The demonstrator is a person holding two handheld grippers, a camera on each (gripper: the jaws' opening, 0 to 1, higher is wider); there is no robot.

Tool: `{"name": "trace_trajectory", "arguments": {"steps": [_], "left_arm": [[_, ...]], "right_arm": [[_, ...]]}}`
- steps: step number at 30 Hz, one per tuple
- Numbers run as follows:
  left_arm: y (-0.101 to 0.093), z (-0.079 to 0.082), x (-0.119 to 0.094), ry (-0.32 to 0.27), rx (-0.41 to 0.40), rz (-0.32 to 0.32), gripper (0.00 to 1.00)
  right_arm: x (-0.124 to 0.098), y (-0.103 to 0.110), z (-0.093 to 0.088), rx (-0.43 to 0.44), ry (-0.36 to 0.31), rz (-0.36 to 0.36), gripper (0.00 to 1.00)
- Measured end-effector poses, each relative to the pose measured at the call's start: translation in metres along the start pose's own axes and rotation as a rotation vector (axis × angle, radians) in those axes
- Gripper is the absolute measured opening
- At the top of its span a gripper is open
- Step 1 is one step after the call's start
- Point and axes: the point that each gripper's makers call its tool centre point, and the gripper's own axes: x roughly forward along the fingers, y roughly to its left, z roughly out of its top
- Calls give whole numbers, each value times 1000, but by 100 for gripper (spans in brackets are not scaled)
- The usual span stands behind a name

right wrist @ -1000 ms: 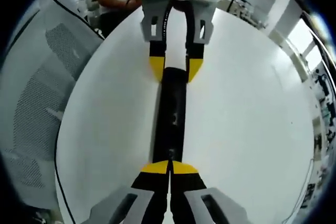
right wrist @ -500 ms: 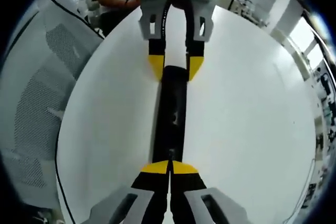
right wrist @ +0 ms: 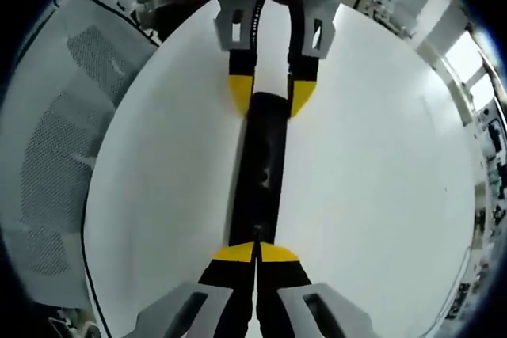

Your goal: Press the specified remote control buttons in sequence, fully releasing each button before pressing the next.

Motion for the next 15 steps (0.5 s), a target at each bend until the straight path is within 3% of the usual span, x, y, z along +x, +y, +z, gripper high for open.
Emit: {"name": "trace_trajectory", "arguments": {"steps": [6, 15], "left_arm": [[1, 0, 0, 2, 0, 0, 24], [1, 0, 0, -2, -6, 3, 24]], "right_arm": [[1, 0, 0, -22, 37, 5, 0], [0, 1, -2, -46, 10, 0, 0]]}}
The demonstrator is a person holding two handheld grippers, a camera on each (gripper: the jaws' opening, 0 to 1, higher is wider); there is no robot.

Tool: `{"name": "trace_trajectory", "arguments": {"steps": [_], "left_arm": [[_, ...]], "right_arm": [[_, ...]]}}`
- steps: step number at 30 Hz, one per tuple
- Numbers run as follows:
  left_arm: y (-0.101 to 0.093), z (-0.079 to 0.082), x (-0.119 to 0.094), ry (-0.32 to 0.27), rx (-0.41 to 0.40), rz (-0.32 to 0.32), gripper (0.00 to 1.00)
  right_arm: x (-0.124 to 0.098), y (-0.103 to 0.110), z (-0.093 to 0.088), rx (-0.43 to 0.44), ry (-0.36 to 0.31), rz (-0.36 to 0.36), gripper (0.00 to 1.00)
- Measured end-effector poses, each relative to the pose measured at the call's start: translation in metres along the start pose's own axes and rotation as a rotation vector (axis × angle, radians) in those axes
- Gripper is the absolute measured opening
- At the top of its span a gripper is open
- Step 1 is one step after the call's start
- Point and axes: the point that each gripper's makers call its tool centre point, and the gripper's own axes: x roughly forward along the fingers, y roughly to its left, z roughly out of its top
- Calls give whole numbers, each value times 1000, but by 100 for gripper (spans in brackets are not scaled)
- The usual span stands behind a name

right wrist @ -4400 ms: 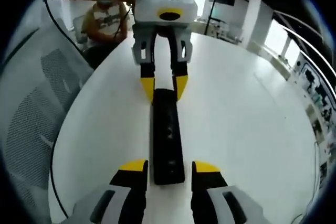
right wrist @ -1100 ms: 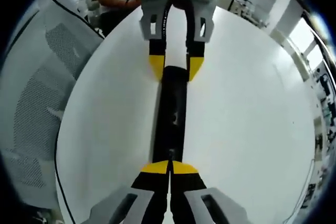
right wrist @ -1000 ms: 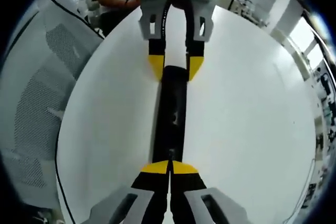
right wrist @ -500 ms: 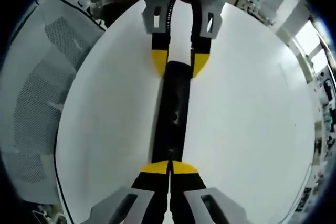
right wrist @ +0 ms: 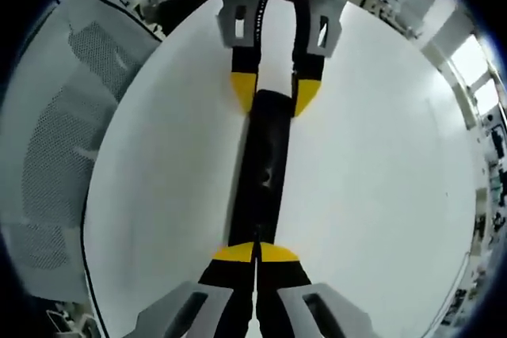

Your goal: Press the specified remote control buttons in sequence, fully releasing each button before pressing the next.

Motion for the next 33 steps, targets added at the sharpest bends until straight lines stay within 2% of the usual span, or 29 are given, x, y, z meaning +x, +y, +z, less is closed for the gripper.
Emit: {"name": "trace_trajectory", "arguments": {"steps": [15, 23, 33], "left_arm": [[-1, -1, -1, 9, 2, 8, 24], [0, -1, -1, 10, 1, 6, 24], [0, -2, -1, 19, 4, 13, 24]], "right_arm": [[0, 0, 2, 4, 5, -8, 0], [0, -1, 2, 60, -45, -6, 0], [0, -2, 2, 25, -33, -22, 0]]}}
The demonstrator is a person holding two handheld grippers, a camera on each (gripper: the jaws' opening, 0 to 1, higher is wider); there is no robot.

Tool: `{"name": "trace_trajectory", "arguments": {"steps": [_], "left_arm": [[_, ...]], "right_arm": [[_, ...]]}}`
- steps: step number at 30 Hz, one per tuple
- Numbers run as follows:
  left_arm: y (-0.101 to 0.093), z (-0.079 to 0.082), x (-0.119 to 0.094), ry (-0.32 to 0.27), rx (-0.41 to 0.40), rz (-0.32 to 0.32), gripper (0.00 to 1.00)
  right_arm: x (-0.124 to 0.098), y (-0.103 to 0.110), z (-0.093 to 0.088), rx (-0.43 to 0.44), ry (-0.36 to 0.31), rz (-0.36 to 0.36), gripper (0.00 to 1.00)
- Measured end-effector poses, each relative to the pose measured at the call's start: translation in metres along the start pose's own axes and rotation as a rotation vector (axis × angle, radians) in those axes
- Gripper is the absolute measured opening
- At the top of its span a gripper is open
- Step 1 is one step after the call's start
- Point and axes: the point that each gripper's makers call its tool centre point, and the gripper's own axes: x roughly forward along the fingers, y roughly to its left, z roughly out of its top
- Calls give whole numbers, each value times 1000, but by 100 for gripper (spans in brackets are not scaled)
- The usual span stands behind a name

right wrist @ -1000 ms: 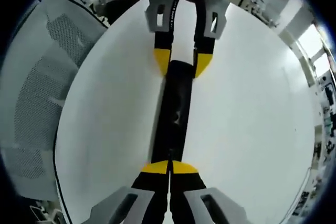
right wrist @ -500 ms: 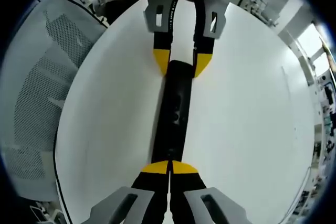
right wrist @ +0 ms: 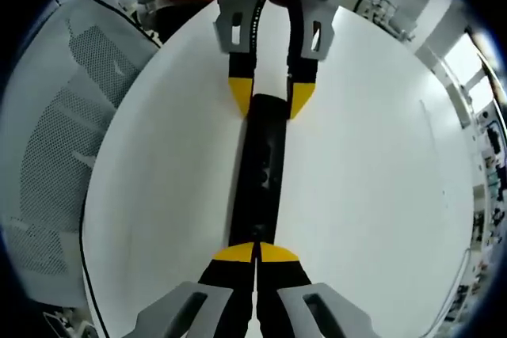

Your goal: Press the specified remote control buttons in sequence, fully releasing each button before pressing the next.

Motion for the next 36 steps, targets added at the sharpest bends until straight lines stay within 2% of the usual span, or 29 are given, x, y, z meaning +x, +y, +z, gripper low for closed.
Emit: {"name": "trace_trajectory", "arguments": {"steps": [11, 24, 36], "left_arm": [[-1, 1, 0, -3, 7, -3, 24], [0, 0, 0, 6, 11, -2, 24], [-1, -1, 0, 2, 6, -4, 24]], "right_arm": [[-1, 1, 2, -4, -6, -9, 0], [-20, -6, 10, 1, -31, -27, 0], [-16, -6, 14, 11, -44, -30, 0]]}}
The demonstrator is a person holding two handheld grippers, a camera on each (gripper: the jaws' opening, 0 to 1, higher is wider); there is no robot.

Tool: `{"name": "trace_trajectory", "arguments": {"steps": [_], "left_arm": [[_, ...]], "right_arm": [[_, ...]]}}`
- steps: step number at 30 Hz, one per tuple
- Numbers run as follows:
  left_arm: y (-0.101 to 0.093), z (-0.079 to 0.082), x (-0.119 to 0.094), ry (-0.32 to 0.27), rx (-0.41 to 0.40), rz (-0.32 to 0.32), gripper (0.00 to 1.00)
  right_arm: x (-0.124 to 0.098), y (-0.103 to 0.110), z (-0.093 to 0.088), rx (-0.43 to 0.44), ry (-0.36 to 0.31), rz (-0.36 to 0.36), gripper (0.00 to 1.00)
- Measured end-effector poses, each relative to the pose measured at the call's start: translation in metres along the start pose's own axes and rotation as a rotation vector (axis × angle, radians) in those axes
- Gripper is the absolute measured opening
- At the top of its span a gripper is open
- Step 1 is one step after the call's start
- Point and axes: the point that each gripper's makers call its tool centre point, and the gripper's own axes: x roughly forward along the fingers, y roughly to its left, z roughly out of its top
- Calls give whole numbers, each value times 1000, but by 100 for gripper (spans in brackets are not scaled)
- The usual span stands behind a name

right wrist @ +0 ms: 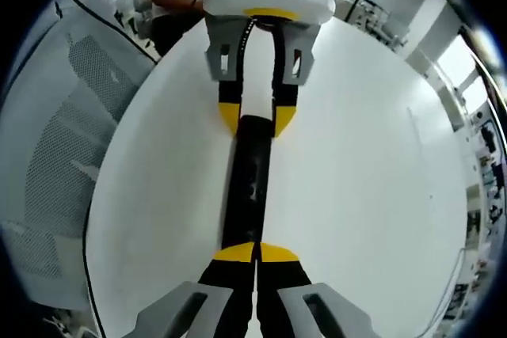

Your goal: Press the specified remote control buttons in sequence, fully releasing each button before pressing the next.

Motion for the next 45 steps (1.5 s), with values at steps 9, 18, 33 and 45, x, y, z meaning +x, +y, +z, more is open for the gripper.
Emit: {"name": "trace_trajectory", "arguments": {"steps": [9, 18, 33, 45], "left_arm": [[0, 1, 0, -5, 0, 1, 24], [1, 2, 0, -7, 0, 0, 24], [1, 2, 0, -7, 2, 0, 24], [1, 2, 0, -7, 2, 5, 24]], "right_arm": [[5, 2, -1, 4, -8, 6, 0], [10, 3, -2, 5, -11, 13, 0], [16, 6, -3, 11, -9, 29, 0], [17, 6, -3, 0, 1, 35, 0]]}}
